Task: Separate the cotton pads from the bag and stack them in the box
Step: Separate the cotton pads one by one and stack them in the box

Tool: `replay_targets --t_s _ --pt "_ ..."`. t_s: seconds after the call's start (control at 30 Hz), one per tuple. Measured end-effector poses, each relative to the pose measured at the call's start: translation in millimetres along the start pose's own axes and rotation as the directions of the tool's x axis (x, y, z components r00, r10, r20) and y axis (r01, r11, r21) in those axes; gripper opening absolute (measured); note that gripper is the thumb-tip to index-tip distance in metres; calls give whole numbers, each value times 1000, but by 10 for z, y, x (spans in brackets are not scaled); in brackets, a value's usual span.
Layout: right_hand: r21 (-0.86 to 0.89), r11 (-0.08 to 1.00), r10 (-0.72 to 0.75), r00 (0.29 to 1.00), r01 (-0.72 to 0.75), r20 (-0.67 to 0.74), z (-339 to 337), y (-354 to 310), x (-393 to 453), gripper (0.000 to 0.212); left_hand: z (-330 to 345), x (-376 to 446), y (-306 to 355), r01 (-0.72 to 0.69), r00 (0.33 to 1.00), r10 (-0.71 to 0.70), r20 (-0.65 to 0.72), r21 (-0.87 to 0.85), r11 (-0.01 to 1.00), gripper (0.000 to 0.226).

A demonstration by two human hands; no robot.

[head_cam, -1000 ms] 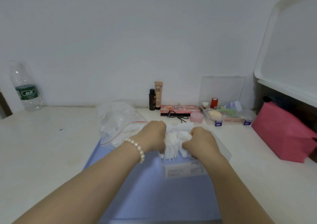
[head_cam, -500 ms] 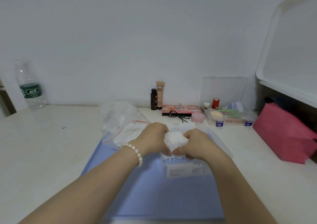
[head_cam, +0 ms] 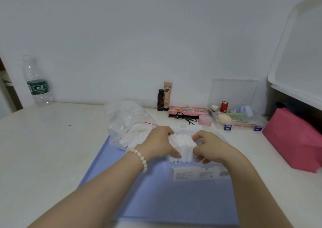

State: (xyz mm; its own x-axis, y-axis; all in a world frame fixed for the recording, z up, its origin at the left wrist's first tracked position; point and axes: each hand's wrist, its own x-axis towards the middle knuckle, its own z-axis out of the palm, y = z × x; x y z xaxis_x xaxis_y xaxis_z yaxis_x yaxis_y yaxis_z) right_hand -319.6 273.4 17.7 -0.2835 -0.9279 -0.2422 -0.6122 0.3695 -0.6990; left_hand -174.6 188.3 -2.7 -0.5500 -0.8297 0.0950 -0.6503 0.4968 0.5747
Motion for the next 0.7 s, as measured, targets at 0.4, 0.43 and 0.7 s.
replay_targets --t_s 0.4,0.43,0.7 --pt "-59 996 -88 887 69 -454 -37 13 38 10 -232 -515 -68 -125 982 112 -152 -78 989 51" --pt "-41 993 -119 870 114 -479 -13 -17 28 10 -256 -569 -105 -163 965 152 -212 -34 986 39" --pt "-184 937 -345 864 296 -368 354 -231 16 15 18 -766 -282 -496 815 542 -205 237 836 43"
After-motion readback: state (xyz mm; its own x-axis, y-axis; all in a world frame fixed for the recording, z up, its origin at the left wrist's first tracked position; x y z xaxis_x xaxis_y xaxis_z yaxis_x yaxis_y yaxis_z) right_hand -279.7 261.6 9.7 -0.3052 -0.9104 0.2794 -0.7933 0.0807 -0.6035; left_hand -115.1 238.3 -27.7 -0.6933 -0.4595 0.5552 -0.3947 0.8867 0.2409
